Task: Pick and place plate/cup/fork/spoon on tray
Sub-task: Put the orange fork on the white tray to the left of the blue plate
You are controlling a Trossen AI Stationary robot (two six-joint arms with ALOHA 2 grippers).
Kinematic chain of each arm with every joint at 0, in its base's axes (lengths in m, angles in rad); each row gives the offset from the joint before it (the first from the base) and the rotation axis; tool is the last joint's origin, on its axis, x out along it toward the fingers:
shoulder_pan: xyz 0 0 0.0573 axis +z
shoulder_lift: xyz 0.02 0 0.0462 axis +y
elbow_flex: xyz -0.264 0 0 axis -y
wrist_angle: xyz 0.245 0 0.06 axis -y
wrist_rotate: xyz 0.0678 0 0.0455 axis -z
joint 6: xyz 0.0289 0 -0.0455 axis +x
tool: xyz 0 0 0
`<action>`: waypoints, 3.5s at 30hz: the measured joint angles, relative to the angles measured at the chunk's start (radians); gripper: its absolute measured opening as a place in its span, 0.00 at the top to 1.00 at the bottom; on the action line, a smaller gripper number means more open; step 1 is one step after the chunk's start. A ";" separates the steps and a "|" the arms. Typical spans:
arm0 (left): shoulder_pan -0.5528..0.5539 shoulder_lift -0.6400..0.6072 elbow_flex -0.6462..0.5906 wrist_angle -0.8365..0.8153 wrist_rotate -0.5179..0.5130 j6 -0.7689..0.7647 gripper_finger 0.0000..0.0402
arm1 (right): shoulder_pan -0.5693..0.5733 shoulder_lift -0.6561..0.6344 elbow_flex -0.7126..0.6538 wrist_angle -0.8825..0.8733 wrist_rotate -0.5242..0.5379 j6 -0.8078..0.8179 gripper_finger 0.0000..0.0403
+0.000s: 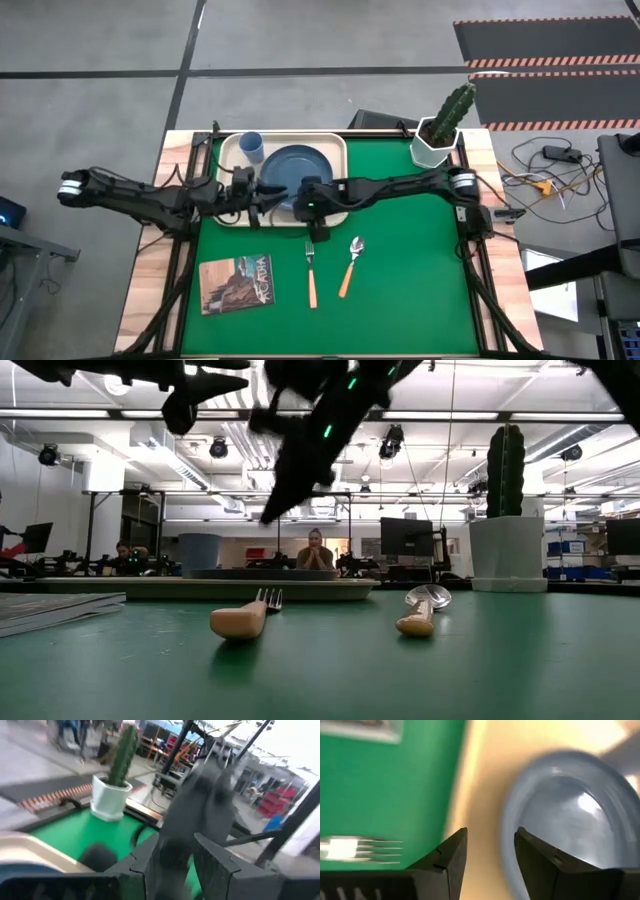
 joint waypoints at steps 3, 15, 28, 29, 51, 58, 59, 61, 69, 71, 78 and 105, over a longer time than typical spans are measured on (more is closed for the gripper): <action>-0.051 0.026 -0.001 0.003 -0.023 -0.086 0.76 | 0.029 -0.121 -0.097 0.010 -0.046 0.032 0.62; -0.233 0.305 0.050 0.032 -0.250 -0.398 0.76 | 0.219 -0.691 -0.687 0.349 -0.037 0.124 0.70; -0.270 0.632 0.363 0.006 -0.210 -0.453 0.76 | 0.238 -1.200 -1.001 0.600 -0.038 0.046 0.79; -0.270 0.651 0.385 -0.021 -0.203 -0.475 0.76 | 0.238 -1.228 -1.017 0.610 -0.037 0.032 0.80; -0.386 0.996 0.852 -0.940 0.110 -1.323 0.99 | 0.234 -1.393 -1.144 0.621 0.075 -0.034 0.87; -0.380 1.040 0.830 -0.910 0.089 -1.324 0.98 | 0.235 -1.393 -1.144 0.617 0.075 -0.022 0.87; -0.378 1.043 0.830 -0.916 0.089 -1.324 0.98 | 0.235 -1.393 -1.144 0.616 0.075 -0.015 0.87; -0.374 1.048 0.828 -0.915 0.095 -1.324 0.98 | 0.235 -1.393 -1.144 0.615 0.075 -0.002 0.87; -0.357 1.048 0.826 -0.915 0.110 -1.286 0.87 | 0.235 -1.393 -1.144 0.613 0.075 0.000 0.87; -0.357 1.048 0.823 -0.914 0.111 -1.287 0.82 | 0.235 -1.393 -1.144 0.612 0.075 -0.001 0.87; -0.354 1.047 0.811 -0.914 0.111 -1.288 0.67 | 0.235 -1.393 -1.144 0.610 0.075 -0.003 0.87; -0.342 1.132 0.758 -0.919 0.024 -1.339 0.67 | 0.234 -1.392 -1.144 0.593 0.101 -0.025 0.87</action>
